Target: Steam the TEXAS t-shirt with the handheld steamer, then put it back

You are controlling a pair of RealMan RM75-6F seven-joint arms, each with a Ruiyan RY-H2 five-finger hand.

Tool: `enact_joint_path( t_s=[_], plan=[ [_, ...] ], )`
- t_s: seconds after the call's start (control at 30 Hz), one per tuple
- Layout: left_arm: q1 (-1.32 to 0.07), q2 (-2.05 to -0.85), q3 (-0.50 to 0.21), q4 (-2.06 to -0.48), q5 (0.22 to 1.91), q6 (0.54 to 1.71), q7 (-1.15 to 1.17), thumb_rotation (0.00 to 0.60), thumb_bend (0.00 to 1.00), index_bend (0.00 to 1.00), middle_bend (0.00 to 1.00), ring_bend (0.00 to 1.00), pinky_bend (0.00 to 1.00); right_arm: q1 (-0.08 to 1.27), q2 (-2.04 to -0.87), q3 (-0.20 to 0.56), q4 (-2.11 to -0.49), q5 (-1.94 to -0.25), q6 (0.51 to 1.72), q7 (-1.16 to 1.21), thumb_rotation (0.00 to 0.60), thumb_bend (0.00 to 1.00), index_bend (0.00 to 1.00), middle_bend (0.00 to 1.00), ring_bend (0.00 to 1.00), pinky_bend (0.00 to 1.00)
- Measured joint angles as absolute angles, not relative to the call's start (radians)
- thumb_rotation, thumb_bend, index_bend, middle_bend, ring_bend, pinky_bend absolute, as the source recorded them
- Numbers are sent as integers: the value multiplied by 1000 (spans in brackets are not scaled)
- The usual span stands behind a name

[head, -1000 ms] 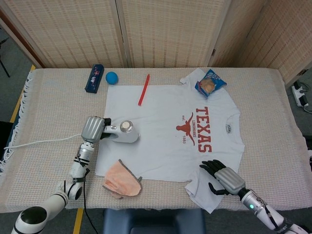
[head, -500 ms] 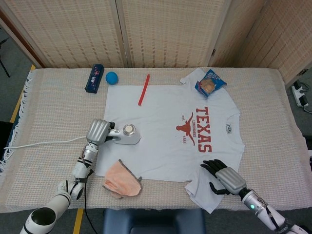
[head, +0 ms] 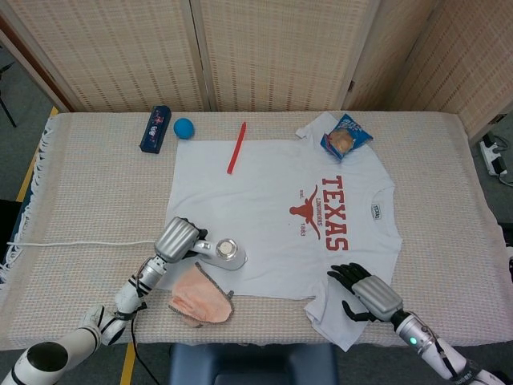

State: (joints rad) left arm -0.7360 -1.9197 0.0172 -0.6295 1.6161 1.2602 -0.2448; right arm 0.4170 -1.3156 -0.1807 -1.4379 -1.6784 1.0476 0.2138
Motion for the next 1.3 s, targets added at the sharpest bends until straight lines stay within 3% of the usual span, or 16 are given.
enact_joint_path(
  t_s=[0.17, 0.37, 0.8, 1.0, 1.3],
  plan=[
    [-753, -1876, 2, -743, 1629, 1279, -185, 600, 366, 837, 959, 830, 781, 416, -1310, -180, -1446, -1677, 1051, 207, 315, 636, 0, 14, 0, 0],
    [-797, -1860, -98, -742, 1550, 1215, -171, 600, 366, 838, 959, 830, 781, 411, -1304, -180, -1450, -1671, 1055, 203, 314, 637, 0, 15, 0, 0],
    [-833, -1921, -199, -418, 1394, 1021, -177, 600, 365, 838, 958, 829, 781, 409, -1306, -176, -1449, -1665, 1054, 201, 311, 637, 0, 16, 0, 0],
    [-790, -1939, -178, -361, 1388, 997, -234, 600, 366, 838, 958, 828, 781, 413, -1307, -173, -1451, -1668, 1053, 200, 312, 636, 0, 16, 0, 0],
    [-720, -1922, -70, -401, 1494, 1126, -286, 600, 367, 838, 958, 828, 782, 414, -1305, -176, -1456, -1677, 1058, 199, 314, 636, 0, 16, 0, 0]
  ],
)
